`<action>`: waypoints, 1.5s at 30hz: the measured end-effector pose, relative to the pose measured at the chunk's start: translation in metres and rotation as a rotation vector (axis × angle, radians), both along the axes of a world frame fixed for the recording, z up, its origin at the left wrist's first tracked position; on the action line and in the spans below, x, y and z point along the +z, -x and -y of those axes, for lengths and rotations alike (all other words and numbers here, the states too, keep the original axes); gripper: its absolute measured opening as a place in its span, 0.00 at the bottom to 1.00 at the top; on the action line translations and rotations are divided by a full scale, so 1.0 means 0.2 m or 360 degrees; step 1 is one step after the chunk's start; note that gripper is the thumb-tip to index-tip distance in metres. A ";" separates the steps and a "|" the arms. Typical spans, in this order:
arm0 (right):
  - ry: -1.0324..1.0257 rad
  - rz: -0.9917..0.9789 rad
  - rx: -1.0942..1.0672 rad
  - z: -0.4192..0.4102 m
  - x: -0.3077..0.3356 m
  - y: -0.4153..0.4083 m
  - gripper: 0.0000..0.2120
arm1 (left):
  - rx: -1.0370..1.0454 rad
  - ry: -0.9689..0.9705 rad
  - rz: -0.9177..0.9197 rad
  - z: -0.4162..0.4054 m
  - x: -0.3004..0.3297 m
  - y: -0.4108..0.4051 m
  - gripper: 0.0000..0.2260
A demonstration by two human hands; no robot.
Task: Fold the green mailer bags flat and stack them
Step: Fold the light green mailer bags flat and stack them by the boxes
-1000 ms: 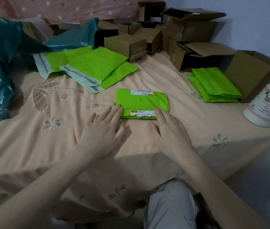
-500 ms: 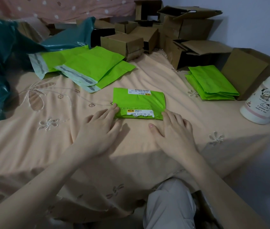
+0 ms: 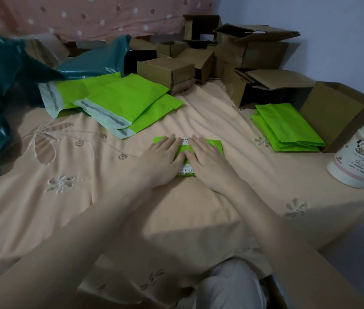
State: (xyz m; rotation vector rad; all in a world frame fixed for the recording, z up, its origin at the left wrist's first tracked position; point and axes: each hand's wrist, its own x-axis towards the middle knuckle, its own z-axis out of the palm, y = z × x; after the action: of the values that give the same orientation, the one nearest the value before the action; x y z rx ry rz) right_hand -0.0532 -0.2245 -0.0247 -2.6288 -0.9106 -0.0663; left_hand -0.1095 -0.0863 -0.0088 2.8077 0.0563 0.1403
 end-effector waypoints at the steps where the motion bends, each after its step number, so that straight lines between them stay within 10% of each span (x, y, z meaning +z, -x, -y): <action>1: -0.0001 -0.0038 0.0007 0.00 -0.01 -0.01 0.25 | -0.0012 0.0025 -0.0014 0.00 0.00 0.00 0.24; 13: 0.0025 -0.0281 -0.0110 0.00 0.20 -0.08 0.31 | 0.0184 0.0629 0.0070 -0.05 0.03 0.00 0.33; 23: 0.0115 -0.0732 0.0023 0.02 0.36 -0.20 0.23 | 0.0129 0.0472 0.0083 -0.11 0.01 0.08 0.45; 36: -0.0884 -0.1214 -0.0218 0.21 0.32 -0.12 0.11 | 0.0322 0.0593 0.0093 -0.10 0.03 0.08 0.54; 45: -0.1616 -0.1115 -0.0485 0.31 0.27 -0.16 0.10 | 0.0458 0.2160 -0.0250 0.10 0.14 -0.06 0.26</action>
State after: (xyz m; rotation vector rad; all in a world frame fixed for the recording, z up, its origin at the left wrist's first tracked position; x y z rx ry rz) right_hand -0.0216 -0.2865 0.0285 -1.6055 -0.1285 0.2396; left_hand -0.0985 -0.1057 0.0200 1.4362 0.4139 -0.0532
